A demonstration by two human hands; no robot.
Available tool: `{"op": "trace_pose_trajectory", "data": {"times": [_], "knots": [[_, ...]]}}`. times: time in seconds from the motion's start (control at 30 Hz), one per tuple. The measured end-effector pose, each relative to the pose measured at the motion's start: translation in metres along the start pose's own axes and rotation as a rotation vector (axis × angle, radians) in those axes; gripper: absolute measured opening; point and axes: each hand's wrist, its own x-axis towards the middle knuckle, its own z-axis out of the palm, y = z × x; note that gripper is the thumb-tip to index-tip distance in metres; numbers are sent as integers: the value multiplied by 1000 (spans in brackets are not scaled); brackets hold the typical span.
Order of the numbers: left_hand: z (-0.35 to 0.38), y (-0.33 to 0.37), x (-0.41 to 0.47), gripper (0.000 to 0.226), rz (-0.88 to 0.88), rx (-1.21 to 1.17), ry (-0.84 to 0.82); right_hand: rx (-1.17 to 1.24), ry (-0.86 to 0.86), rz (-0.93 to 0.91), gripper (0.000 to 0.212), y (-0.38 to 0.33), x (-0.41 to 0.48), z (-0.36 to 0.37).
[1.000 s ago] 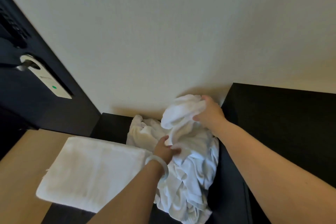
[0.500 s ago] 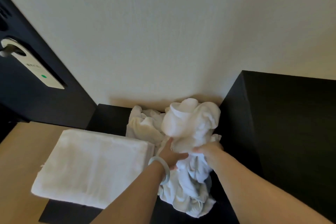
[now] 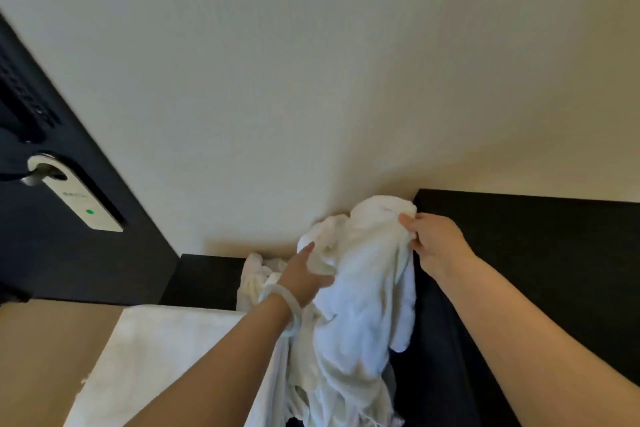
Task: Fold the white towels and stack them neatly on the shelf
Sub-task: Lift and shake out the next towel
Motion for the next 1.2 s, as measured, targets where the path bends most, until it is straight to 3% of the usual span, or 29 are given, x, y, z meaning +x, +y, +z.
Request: {"op": "trace_pose_trajectory", "data": {"times": [0.13, 0.23, 0.3, 0.4, 0.47, 0.53, 0.63, 0.77, 0.9, 1.03, 1.1, 1.2], "knots": [[1, 57, -17, 105, 242, 142, -116, 282, -141, -41, 22, -58, -41, -23], [3, 97, -28, 111, 326, 167, -148, 480, -246, -104, 11, -106, -76, -34], [1, 118, -38, 101, 361, 132, -126, 570, -303, -177, 13, -145, -101, -43], [-7, 145, -51, 62, 378, 158, 2, 706, -388, -327, 10, -210, -140, -65], [-19, 171, -65, 44, 390, 83, 84, 786, -364, -447, 4, -248, -162, -91], [-29, 204, -82, 45, 431, -60, 96, 787, -259, -549, 10, -271, -174, -121], [-29, 252, -110, 60, 520, -211, -9, 695, -100, -573, 15, -272, -172, -161], [-10, 291, -129, 61, 602, -231, -41, 668, 7, -471, 18, -241, -156, -209], [25, 336, -148, 34, 678, -306, -4, 856, 69, -502, 7, -237, -150, -302], [93, 387, -161, 35, 715, -331, 0, 869, 99, -616, 13, -252, -150, -405], [144, 402, -162, 40, 719, -306, -35, 729, 183, -553, 19, -243, -136, -448], [230, 393, -140, 45, 553, -192, -83, 548, 161, -338, 18, -189, -95, -486]]}}
